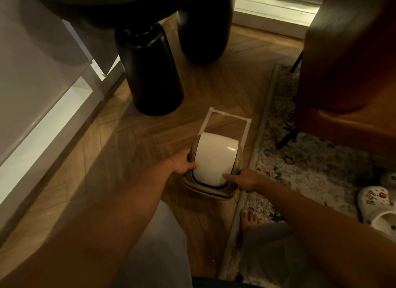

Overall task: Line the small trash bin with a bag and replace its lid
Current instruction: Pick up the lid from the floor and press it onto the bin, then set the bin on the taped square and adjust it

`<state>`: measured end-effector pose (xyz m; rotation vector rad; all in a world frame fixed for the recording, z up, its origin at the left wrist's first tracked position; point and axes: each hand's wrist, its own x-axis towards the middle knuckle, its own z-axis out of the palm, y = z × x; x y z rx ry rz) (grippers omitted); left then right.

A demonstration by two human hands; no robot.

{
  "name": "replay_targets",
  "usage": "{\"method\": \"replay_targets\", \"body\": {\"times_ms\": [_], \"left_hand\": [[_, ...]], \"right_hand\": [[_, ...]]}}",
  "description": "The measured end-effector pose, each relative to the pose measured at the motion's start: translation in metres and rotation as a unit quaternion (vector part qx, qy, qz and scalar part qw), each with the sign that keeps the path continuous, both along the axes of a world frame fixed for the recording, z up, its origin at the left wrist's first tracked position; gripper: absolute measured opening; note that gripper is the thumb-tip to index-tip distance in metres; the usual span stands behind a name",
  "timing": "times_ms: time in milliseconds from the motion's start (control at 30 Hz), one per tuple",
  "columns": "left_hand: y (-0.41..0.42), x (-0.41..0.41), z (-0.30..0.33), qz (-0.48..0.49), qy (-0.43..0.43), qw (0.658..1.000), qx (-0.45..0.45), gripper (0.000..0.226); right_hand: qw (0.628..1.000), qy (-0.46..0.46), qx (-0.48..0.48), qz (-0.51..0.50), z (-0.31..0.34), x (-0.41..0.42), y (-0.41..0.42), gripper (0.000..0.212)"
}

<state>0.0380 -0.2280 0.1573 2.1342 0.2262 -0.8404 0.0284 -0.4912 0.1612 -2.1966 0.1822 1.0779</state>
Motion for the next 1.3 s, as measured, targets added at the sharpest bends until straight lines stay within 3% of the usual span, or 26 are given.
{"method": "replay_targets", "body": {"times_ms": [267, 467, 700, 1300], "left_hand": [[0.002, -0.005, 0.000, 0.011, -0.003, 1.000, -0.021, 0.070], [0.011, -0.005, -0.006, 0.049, 0.022, 0.998, -0.036, 0.084], [0.019, -0.008, -0.008, 0.027, 0.017, 0.999, -0.011, 0.098], [0.014, -0.013, -0.024, 0.037, -0.005, 0.998, -0.041, 0.079]], "right_hand": [[1.000, -0.011, -0.003, -0.007, -0.005, -0.008, -0.003, 0.064], [1.000, -0.022, 0.021, -0.001, -0.014, -0.010, -0.003, 0.066], [0.999, -0.010, 0.029, 0.022, -0.018, -0.008, -0.003, 0.072], [0.995, -0.035, 0.069, 0.057, -0.035, -0.011, -0.010, 0.074]]}}
